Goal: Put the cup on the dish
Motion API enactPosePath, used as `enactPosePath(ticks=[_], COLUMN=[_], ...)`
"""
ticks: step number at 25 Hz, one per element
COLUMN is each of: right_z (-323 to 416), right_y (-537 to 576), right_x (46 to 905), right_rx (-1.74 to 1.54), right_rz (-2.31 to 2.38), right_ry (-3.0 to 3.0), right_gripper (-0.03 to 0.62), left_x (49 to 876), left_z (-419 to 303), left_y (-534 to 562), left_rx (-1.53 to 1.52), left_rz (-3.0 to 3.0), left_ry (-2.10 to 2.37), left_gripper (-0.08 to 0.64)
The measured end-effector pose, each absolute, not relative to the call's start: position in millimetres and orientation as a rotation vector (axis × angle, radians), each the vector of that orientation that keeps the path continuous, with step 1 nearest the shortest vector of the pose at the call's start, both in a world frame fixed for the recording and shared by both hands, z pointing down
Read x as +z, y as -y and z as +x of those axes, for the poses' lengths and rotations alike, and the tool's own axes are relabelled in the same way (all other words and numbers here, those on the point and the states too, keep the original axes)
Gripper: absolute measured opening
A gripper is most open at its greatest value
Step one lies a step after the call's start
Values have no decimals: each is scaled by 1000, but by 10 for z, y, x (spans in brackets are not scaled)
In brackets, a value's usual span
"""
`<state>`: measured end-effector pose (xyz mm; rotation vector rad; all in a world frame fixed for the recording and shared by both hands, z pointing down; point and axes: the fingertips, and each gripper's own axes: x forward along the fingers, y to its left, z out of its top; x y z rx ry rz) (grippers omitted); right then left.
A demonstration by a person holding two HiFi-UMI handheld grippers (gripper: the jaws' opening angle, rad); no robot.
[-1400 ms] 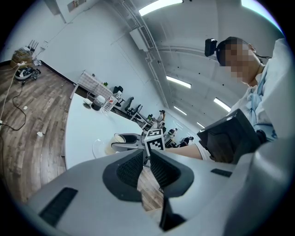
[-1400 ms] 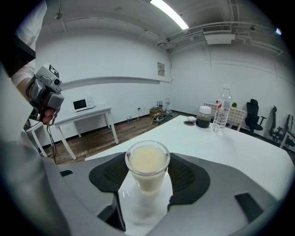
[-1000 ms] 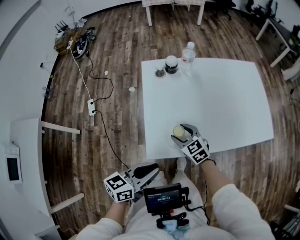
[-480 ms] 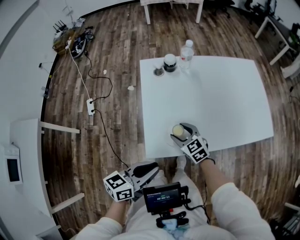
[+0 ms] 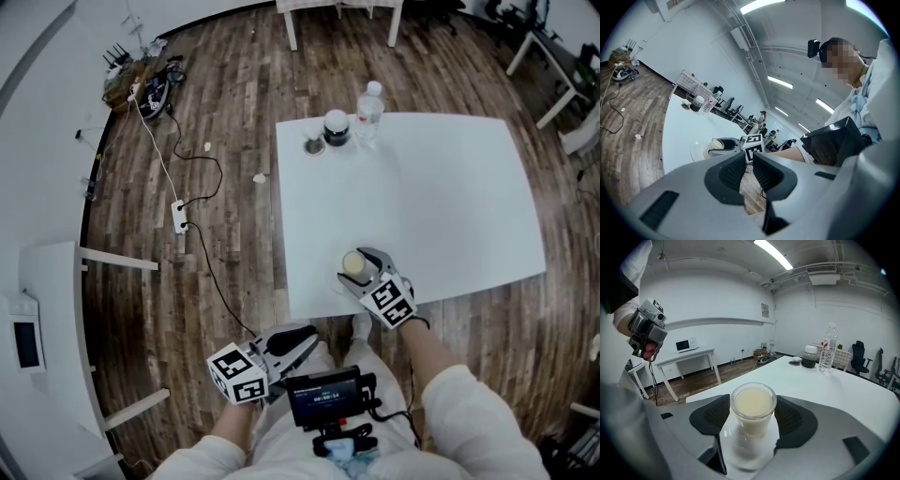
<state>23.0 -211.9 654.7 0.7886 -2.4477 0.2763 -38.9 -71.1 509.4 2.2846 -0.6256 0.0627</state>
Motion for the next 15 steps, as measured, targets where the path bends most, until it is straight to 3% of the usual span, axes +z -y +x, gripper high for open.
enactPosePath(ticks=[15], right_z=[273], right_y=[2126], right_x=[6425], right_rx=[261], right_rz=[797], right_ry=[2463], right_gripper=[313], left_x=[5074], left_z=[-401], left_y=[779], left_rx=[58], left_rz=[2293], left_ry=[613], left_gripper=[40])
